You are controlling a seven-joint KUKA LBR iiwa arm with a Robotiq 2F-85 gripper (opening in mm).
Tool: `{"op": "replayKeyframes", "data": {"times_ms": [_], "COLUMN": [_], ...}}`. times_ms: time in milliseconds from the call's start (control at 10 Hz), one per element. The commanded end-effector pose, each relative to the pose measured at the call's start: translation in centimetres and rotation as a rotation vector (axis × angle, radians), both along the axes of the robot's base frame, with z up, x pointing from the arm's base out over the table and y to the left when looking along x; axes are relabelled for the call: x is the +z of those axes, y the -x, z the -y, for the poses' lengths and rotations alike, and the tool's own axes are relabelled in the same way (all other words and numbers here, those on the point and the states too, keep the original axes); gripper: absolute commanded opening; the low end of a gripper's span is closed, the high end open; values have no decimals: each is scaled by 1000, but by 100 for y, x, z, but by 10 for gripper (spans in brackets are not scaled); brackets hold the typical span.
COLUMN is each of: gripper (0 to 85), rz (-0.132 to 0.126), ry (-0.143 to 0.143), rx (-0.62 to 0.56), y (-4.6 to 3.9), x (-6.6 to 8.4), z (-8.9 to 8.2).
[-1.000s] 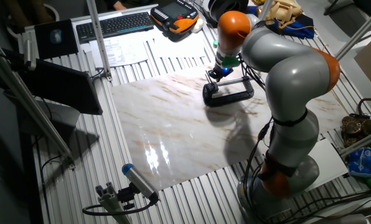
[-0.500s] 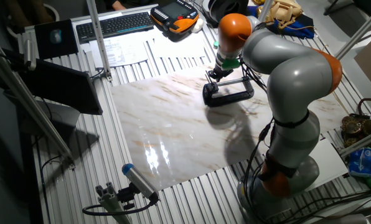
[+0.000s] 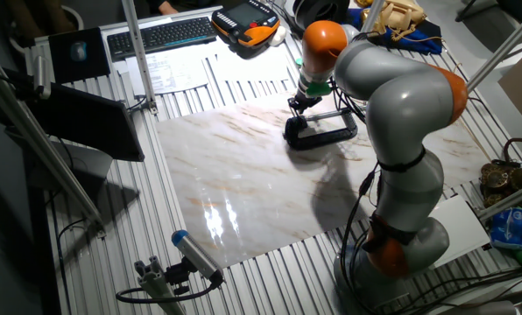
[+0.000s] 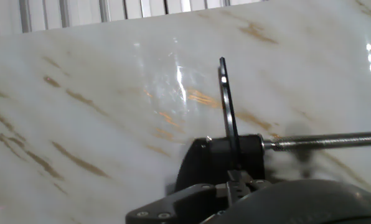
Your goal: Turn the hands of a clock
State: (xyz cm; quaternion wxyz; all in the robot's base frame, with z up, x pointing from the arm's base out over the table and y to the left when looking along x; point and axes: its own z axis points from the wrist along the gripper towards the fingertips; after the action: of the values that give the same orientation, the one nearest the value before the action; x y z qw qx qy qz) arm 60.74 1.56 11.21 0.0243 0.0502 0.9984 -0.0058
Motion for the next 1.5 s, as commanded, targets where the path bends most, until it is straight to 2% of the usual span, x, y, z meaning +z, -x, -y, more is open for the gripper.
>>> {"op": "replayKeyframes", "data": {"times_ms": [0,500,900,1400], "gripper": [0,0,0,0], "rz": [0,8,37,34], "ry": [0,-2,2,-1], "rx": [0,3,8,11], "y": [-31,-162,-232,-281], "x": [-63,-325,-436,-488], "z": [-9,-44,-76,-57]}}
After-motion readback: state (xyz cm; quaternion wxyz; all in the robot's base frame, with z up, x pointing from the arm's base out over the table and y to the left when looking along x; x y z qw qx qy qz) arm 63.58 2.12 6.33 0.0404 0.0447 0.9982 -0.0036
